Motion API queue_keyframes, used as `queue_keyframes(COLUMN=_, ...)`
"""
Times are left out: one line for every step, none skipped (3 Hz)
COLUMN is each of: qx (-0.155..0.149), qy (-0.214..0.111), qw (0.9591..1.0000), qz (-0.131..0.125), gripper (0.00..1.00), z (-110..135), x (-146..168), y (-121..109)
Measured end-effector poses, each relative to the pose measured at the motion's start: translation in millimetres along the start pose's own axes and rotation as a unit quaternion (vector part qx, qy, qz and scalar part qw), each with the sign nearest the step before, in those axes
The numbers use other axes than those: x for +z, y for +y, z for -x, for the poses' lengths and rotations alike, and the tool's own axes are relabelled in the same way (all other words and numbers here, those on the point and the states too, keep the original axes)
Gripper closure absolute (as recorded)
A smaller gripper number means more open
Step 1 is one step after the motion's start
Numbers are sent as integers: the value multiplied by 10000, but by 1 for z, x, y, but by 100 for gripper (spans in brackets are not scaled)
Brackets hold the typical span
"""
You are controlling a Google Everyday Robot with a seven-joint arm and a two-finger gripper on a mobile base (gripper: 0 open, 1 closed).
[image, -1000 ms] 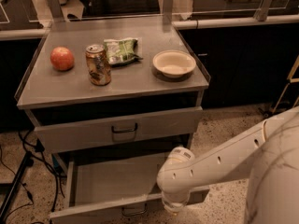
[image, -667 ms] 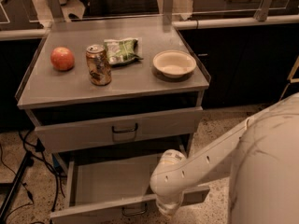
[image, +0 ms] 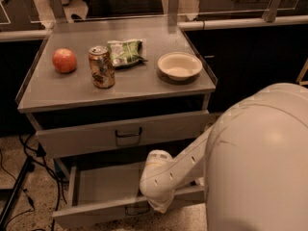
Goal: Close middle drawer
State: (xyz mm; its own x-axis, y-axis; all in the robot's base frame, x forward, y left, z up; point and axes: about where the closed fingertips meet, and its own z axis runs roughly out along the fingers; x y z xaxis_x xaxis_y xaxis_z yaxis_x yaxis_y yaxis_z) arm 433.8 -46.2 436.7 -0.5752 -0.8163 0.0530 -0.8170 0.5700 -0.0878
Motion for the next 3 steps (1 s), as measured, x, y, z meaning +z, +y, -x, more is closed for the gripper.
queue_keyframes(qx=-23, qy=-63, qw=9998, qz=-206, gripper=100, z=17, x=2, y=-8)
queue_keyframes(qx=-34, qy=-181, qw=9987, qz=-476, gripper=100, z=39, x=1, y=-22)
queue_keyframes(qx=2, qy=-130, qw=9989, qz=-457, gripper=100, z=41, x=5, y=-29)
